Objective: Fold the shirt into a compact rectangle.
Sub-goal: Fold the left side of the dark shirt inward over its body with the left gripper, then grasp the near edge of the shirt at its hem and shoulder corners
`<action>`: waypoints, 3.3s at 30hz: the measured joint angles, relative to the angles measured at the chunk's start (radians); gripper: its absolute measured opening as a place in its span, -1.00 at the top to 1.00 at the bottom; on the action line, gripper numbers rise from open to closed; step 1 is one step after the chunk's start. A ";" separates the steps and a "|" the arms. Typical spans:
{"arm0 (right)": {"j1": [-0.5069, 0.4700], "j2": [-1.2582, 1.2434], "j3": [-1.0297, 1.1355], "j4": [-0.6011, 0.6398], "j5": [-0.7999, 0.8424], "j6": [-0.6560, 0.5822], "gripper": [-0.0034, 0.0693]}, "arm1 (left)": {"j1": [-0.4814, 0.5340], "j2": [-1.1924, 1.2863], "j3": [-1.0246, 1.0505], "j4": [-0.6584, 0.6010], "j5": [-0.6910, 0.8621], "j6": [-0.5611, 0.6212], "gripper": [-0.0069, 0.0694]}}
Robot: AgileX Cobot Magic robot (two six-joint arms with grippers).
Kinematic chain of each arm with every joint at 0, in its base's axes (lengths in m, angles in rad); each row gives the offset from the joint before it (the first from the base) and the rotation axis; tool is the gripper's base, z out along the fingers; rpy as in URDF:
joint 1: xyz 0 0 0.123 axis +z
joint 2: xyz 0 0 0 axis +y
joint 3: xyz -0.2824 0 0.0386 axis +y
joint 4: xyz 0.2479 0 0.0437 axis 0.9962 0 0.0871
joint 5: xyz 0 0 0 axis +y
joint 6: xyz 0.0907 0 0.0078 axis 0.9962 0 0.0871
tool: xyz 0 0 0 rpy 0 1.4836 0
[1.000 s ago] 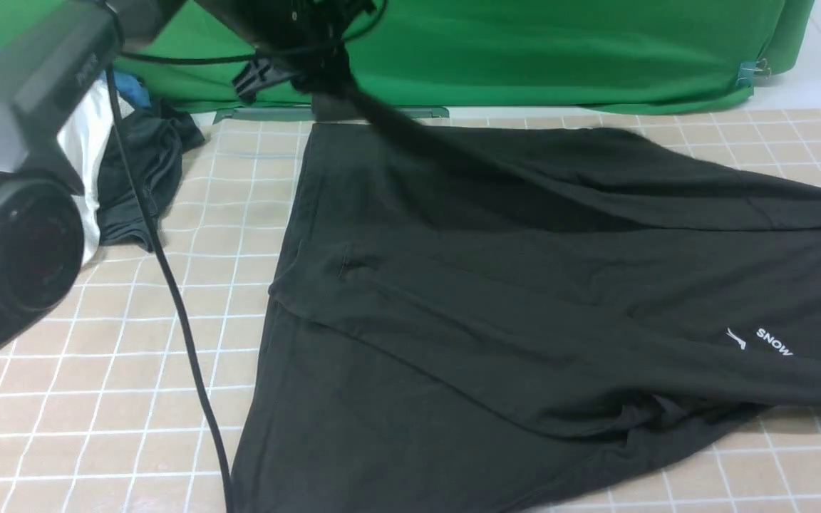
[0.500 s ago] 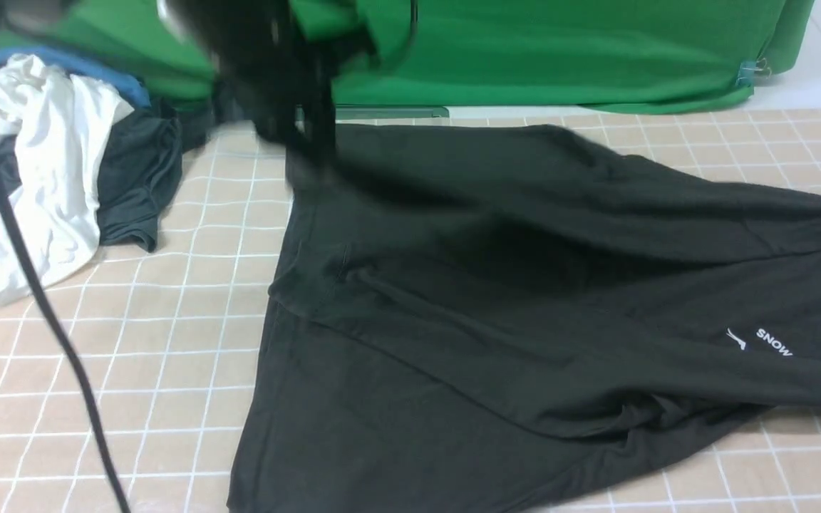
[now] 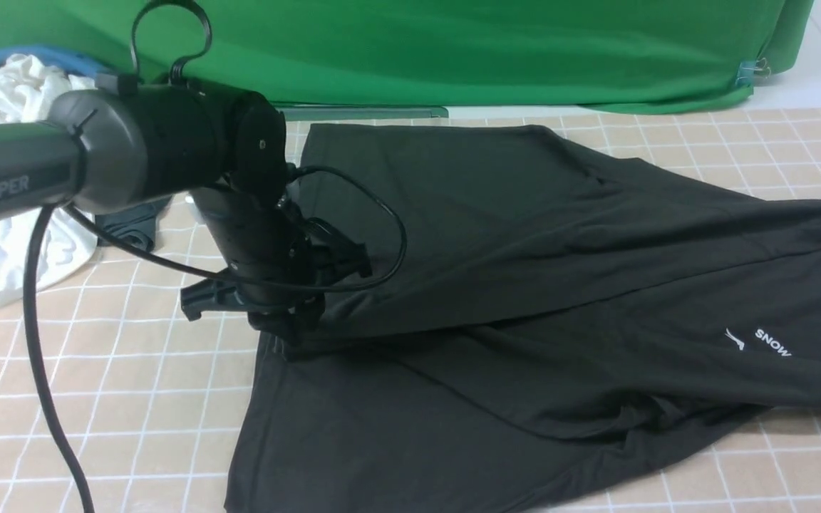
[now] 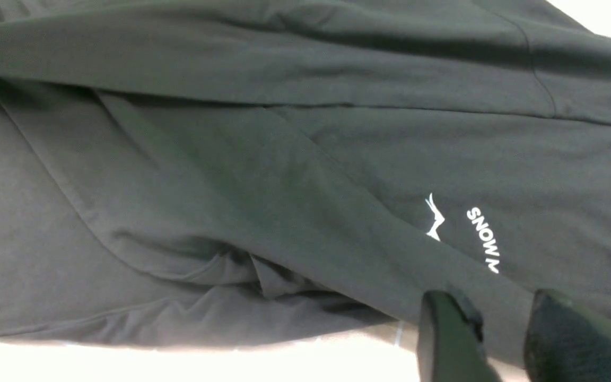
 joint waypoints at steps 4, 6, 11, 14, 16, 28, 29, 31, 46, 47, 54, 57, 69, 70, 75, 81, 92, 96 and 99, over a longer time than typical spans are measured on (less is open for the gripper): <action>0.000 0.000 0.000 0.000 0.004 -0.001 0.25 | 0.000 -0.002 -0.011 0.016 0.023 0.003 0.35; 0.000 0.000 0.000 0.000 0.008 -0.001 0.25 | 0.000 -0.014 -0.039 0.023 0.064 0.012 0.11; 0.000 0.000 0.000 0.000 0.010 -0.002 0.25 | 0.000 -0.085 -0.133 0.041 0.137 0.046 -0.45; 0.000 0.000 0.000 0.000 0.010 -0.002 0.25 | 0.000 -0.116 -0.139 0.041 0.140 0.050 -0.66; 0.000 0.000 0.000 0.000 0.010 -0.002 0.25 | 0.000 -0.115 -0.120 0.035 0.114 0.062 -0.73; 0.000 0.000 0.000 0.000 -0.011 -0.003 0.25 | 0.001 0.017 -0.074 -0.014 -0.146 0.151 0.27; 0.000 0.000 0.000 0.000 -0.011 -0.003 0.25 | 0.001 0.027 -0.074 -0.036 -0.113 0.168 0.44; 0.000 0.000 0.000 0.000 -0.011 -0.003 0.25 | 0.001 0.036 -0.066 -0.068 -0.048 0.188 0.66; 0.000 0.000 0.000 0.000 -0.001 -0.004 0.25 | -0.016 -0.032 0.016 -0.105 0.150 0.188 0.78; 0.000 0.000 0.000 0.000 0.000 -0.004 0.25 | -0.016 -0.052 0.000 -0.082 0.160 0.177 0.78; 0.000 0.000 0.000 0.000 0.018 -0.004 0.25 | -0.017 -0.199 0.059 -0.013 0.271 0.102 0.70; 0.000 0.000 0.000 0.000 0.018 -0.004 0.25 | -0.018 -0.222 0.185 -0.069 0.268 0.088 0.53; 0.000 0.000 0.000 0.000 0.022 -0.004 0.25 | -0.021 -0.223 0.468 -0.141 -0.053 0.090 -0.48; 0.000 0.000 0.000 0.000 0.022 -0.004 0.25 | -0.021 -0.223 0.475 -0.158 -0.100 0.098 -0.52; 0.000 0.000 0.000 0.000 0.022 -0.003 0.25 | -0.021 -0.219 0.480 -0.192 -0.162 0.142 -0.55; 0.000 0.000 0.000 0.000 0.022 -0.003 0.25 | -0.021 -0.216 0.480 -0.196 -0.161 0.147 -0.29; 0.000 0.000 0.000 -0.004 0.085 -0.003 0.25 | -0.006 -0.257 0.463 -0.254 -0.138 0.162 0.76; 0.000 0.000 0.000 -0.028 0.192 0.008 0.25 | 0.015 -0.345 0.449 -0.221 -0.105 0.165 0.77; 0.000 0.000 0.000 -0.093 0.236 0.086 0.24 | 0.047 -0.407 0.446 -0.171 -0.065 0.165 0.77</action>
